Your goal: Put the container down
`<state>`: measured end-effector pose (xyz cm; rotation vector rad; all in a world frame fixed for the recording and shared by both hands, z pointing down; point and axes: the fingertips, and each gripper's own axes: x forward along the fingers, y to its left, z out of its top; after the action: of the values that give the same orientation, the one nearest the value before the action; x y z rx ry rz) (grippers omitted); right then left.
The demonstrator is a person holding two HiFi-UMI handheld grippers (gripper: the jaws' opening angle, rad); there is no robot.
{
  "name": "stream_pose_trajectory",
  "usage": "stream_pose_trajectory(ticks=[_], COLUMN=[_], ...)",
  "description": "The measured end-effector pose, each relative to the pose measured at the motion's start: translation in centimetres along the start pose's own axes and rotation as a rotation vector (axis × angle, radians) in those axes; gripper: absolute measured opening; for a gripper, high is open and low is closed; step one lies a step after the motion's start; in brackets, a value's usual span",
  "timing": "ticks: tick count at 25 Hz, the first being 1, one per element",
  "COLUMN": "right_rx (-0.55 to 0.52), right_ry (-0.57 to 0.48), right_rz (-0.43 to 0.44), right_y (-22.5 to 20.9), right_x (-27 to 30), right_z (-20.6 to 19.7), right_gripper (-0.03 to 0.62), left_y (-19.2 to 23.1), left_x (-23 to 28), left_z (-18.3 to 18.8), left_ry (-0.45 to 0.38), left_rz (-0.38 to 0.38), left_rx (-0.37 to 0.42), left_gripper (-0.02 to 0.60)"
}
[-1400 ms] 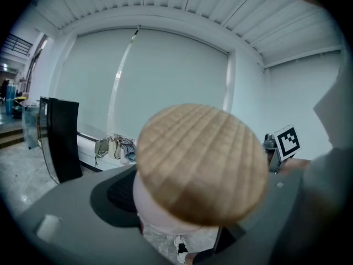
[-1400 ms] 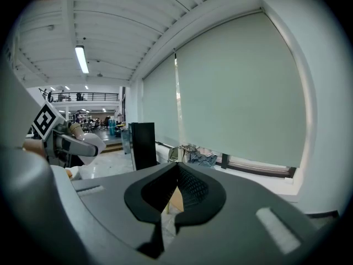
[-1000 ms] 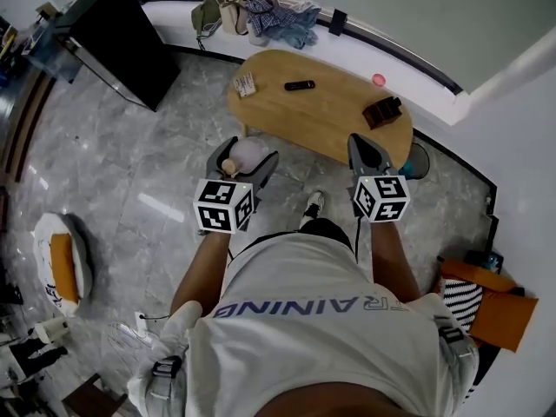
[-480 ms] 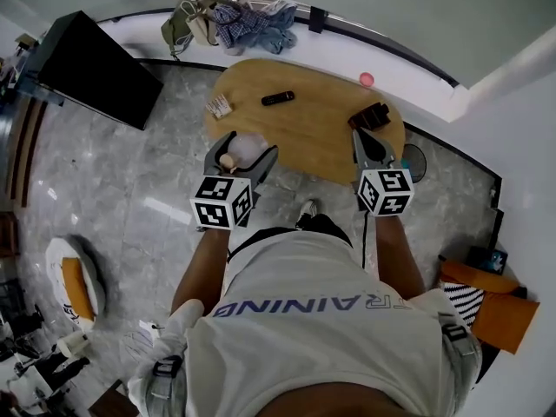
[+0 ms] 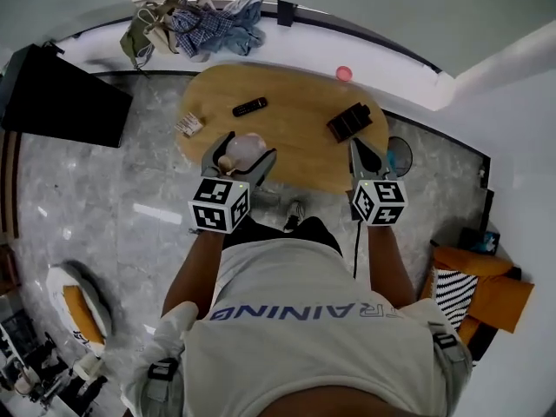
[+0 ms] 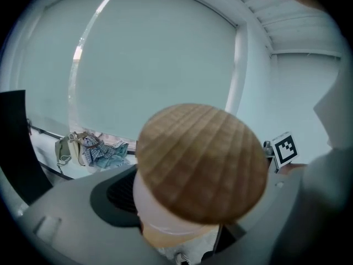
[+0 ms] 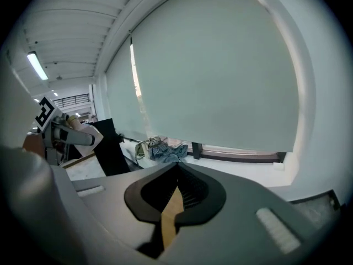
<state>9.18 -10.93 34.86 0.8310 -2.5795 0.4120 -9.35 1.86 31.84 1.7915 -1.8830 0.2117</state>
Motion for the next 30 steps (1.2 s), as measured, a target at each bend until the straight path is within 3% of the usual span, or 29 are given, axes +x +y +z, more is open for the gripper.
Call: stream_pose_trajectory(ticks=[4,8,15,23,30], right_rx=[0.032,0.071,0.107,0.162,0.206], right_ry=[0.015,-0.01,-0.009,0.034,0.106], right_rz=[-0.099,-0.162,-0.253,-0.262,-0.25], right_y=[-0.1,2.6,4.7,3.8,1.0], right_x=[2.5,6.4,10.6,11.2,12.0], right_z=[0.1,2.0,2.1,-2.0,-8.6], right_gripper=[0.017,0.017,0.017,0.017,0.017], left_y=[2.8,7.2,13.0,13.9,13.3], left_x=[2.9,5.3,7.7,9.8,16.9], left_z=[0.7,2.2,3.0,-1.3,-7.7], left_ry=[0.031,0.051,0.094,0.182,0.229], left_rz=[-0.082,-0.155,-0.211,-0.217,-0.213], left_rx=[0.015,0.063,0.143,0.173,0.241], left_gripper=[0.405,0.405,0.405,0.405,0.405])
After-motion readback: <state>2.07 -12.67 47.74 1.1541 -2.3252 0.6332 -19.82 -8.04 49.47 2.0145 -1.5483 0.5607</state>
